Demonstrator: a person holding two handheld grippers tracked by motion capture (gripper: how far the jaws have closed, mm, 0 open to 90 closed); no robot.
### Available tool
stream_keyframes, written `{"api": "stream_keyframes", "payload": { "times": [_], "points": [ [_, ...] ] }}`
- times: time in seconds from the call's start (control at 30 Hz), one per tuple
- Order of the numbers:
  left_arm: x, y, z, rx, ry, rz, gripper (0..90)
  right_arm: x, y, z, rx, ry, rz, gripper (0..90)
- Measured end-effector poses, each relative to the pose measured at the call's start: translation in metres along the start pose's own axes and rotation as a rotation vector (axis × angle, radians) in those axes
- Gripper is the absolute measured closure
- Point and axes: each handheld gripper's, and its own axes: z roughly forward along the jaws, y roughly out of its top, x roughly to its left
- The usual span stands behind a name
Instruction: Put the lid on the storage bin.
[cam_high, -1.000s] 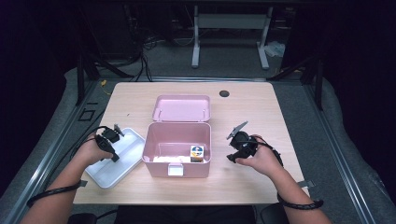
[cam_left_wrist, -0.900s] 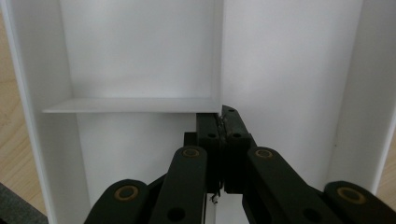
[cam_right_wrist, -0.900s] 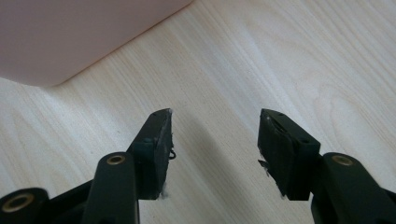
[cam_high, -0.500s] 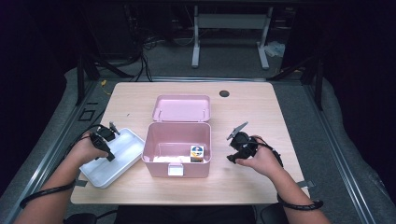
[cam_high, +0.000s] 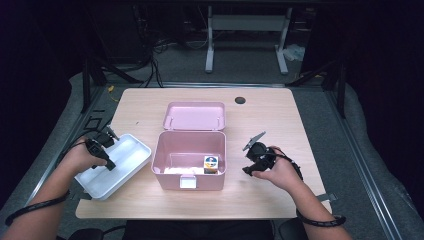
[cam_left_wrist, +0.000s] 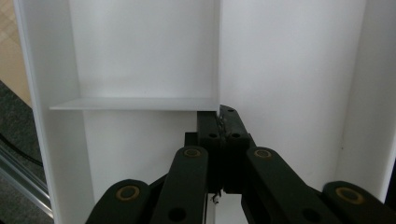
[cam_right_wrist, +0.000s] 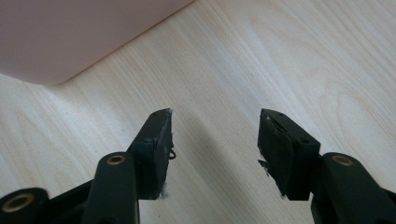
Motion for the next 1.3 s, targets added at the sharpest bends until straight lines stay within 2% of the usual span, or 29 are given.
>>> {"api": "stream_keyframes", "payload": {
  "times": [0.23,0.5,0.6,0.63,0.73,0.9,1.07,1.3],
  "points": [
    [-0.001,0.000,-0.018,0.000,0.003,-0.001,89.6,0.003,0.000,-0.001,-0.008,0.014,0.001,44.6],
    [-0.003,0.001,-0.044,-0.038,0.004,0.009,89.5,0.009,-0.002,0.001,-0.053,0.036,0.028,44.6],
    [-0.006,0.002,-0.055,-0.060,0.013,0.038,89.5,0.011,-0.003,0.003,-0.060,0.034,0.034,44.6],
    [-0.007,0.003,-0.058,-0.063,0.018,0.060,89.5,0.011,-0.004,0.003,-0.050,0.042,0.035,44.4],
    [-0.012,0.005,-0.067,-0.070,0.034,0.106,89.5,0.014,-0.005,0.005,-0.072,0.041,0.044,44.4],
    [-0.020,0.011,-0.077,-0.080,0.038,0.155,89.5,0.017,-0.005,0.005,-0.077,0.028,0.033,44.4],
    [-0.028,0.020,-0.083,-0.081,0.042,0.184,89.5,0.017,-0.007,0.004,-0.081,0.033,0.045,44.3],
    [-0.047,0.042,-0.083,-0.073,0.037,0.255,89.5,0.016,-0.011,0.003,-0.091,0.024,0.058,44.3]
  ]
}}
